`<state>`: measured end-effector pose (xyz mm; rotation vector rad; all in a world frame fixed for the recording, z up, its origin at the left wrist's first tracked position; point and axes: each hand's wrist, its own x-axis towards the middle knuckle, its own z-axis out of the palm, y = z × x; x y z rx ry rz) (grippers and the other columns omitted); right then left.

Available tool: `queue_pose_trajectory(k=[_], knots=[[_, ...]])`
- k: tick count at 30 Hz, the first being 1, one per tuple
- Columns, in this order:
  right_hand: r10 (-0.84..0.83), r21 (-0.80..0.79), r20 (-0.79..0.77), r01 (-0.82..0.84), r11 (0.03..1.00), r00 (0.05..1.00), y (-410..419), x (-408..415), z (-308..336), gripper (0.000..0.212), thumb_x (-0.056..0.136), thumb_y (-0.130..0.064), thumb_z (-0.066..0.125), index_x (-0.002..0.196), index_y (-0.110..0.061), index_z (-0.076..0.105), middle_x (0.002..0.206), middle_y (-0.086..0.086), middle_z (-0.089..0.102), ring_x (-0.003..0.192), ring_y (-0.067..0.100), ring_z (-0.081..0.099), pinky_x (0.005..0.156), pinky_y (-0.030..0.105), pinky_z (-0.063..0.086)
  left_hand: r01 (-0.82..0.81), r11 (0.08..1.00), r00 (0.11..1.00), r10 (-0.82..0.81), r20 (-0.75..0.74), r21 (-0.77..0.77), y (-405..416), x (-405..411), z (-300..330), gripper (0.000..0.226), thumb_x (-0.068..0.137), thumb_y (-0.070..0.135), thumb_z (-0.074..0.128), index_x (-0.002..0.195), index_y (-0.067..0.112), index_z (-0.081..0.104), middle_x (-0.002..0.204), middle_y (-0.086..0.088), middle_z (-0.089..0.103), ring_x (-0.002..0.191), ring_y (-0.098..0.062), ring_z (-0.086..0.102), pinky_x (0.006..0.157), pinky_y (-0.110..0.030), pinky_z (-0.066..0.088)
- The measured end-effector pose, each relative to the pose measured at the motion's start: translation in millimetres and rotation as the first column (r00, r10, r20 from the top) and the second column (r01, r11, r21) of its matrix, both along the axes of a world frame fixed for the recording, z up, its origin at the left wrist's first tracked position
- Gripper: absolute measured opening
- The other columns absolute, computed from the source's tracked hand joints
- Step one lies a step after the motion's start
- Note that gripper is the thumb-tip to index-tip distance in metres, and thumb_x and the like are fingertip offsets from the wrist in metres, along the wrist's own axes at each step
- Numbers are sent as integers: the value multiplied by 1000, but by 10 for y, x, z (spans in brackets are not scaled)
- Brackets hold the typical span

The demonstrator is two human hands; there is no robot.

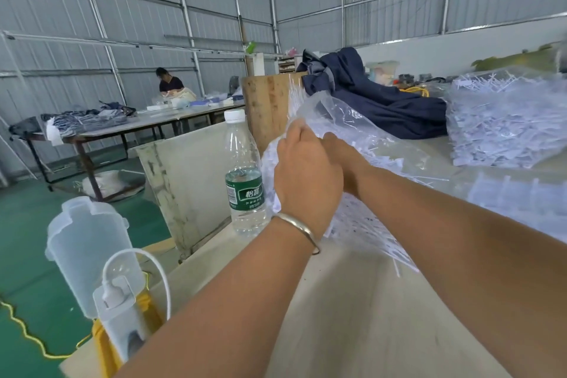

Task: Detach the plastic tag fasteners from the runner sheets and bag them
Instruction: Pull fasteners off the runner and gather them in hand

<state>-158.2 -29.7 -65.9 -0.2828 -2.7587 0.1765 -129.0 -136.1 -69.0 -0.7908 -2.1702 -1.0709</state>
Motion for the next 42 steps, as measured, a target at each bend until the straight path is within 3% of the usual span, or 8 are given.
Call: queue_pose_trajectory(k=[5,10,15,23,25,28,35,42], knots=[[100,-168,-185,-132,977,978,148,298,-68,36,89,-11,58,124,-9,60,120,9,55,106,24,54,85,24,37,-9,999,990,15,143,-44,-37,46,0,39,88,5,47,125,13,57,150,-7,29,136,-27,29,98,-42,40],[1,-430,-413,-195,882,911,233,940,278,39,86,5,46,109,-15,70,113,0,66,88,18,67,80,31,52,-76,997,997,76,-10,-2,3,275,39,33,84,8,54,113,23,60,152,-6,25,139,-25,16,103,-39,20],[-98,-255,-450,-23,967,887,513,1917,573,32,84,1,50,90,-24,68,88,-8,66,74,11,58,64,12,42,176,984,978,-173,-117,12,307,724,56,21,84,9,54,93,23,67,123,1,56,119,-24,42,91,-34,33],[-376,-247,75,383,890,924,882,3369,166,22,83,-2,55,73,-9,73,72,6,72,66,19,65,63,23,51,582,614,813,-438,383,-534,838,1499,-420,15,69,20,63,68,10,73,75,-8,70,80,-25,67,66,-28,51],[-301,-317,305,394,863,904,893,3548,-52,24,81,4,53,69,-3,72,66,9,69,62,21,65,65,23,52,564,602,826,-408,390,-565,869,1579,-532,18,69,20,56,65,7,68,67,-9,66,69,-25,65,60,-27,50],[-330,-326,296,419,847,897,959,3667,-380,22,77,2,55,67,-5,73,67,9,68,67,22,67,71,27,53,479,681,876,-408,256,-554,887,1619,-664,18,77,13,51,64,12,62,66,1,64,66,-20,61,62,-26,49],[-453,123,-20,452,883,891,1099,3686,-855,28,93,-31,48,113,-40,65,103,-4,57,98,17,59,73,27,43,386,686,905,-412,107,-617,914,1632,-910,42,79,66,58,92,27,54,85,10,58,85,-14,54,71,-31,43],[-711,135,-44,709,692,702,1225,3740,-839,54,97,-31,42,149,-26,30,100,-2,63,93,24,61,63,28,41,603,702,797,-515,314,-379,865,1680,-852,13,75,43,67,79,32,64,70,11,61,67,-6,54,58,-24,38]])
